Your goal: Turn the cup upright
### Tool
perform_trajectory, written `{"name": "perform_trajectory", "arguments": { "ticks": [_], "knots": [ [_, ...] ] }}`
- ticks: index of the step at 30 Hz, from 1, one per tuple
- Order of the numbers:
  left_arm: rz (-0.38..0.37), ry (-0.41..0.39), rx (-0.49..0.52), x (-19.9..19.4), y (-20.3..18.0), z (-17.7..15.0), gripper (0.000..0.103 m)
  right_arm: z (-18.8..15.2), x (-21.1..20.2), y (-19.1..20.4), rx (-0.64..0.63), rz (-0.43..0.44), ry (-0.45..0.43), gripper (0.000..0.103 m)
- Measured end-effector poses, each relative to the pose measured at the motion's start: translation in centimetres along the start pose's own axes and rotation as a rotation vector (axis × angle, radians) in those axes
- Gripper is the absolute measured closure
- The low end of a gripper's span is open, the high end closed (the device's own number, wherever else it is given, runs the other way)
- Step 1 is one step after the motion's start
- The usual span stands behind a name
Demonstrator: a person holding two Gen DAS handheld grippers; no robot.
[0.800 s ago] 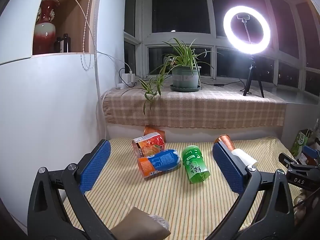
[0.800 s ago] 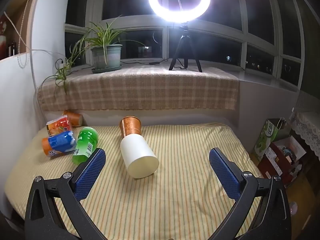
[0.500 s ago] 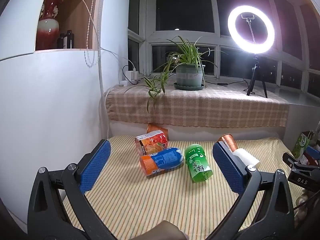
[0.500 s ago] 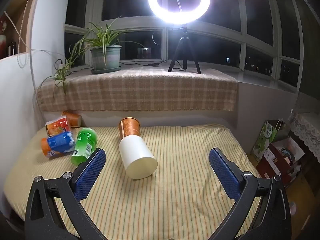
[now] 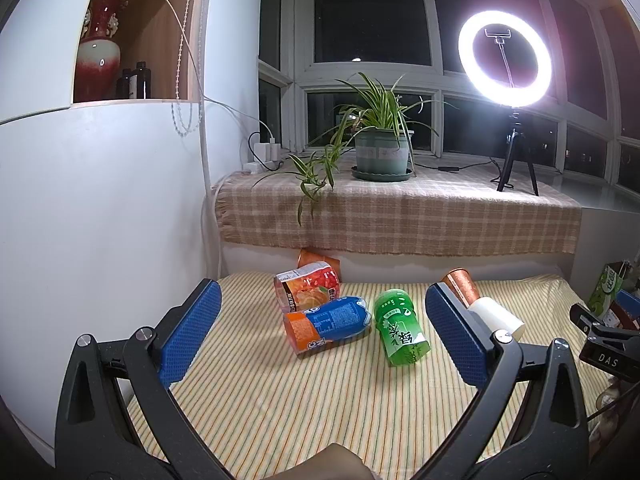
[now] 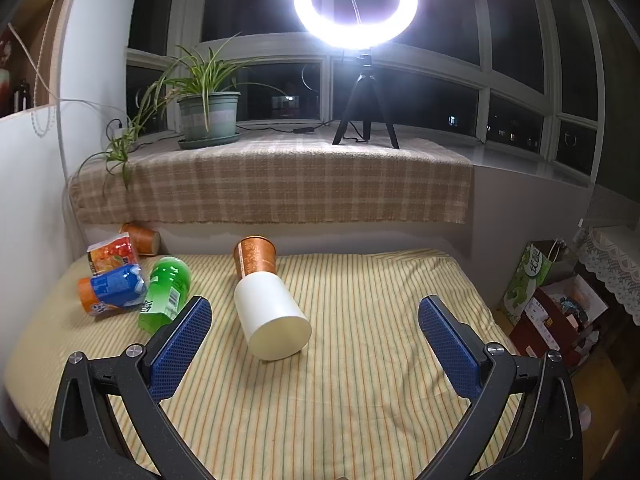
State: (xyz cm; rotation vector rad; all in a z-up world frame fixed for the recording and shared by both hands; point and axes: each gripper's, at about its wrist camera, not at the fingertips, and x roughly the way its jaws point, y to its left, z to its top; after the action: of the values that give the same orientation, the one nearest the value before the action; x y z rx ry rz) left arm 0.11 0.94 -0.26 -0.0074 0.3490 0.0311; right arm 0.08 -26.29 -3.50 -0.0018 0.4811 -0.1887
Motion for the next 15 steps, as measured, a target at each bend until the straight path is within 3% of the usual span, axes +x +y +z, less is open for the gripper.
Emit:
{"name": "perform_trajectory", "arguments": {
  "ticks": [15],
  "knots": [
    [0.003, -0.001, 0.008, 0.09, -0.07, 0.24, 0.0, -0.07, 0.05, -0.01, -0.003, -0.001, 0.001, 0.001]
  ]
}}
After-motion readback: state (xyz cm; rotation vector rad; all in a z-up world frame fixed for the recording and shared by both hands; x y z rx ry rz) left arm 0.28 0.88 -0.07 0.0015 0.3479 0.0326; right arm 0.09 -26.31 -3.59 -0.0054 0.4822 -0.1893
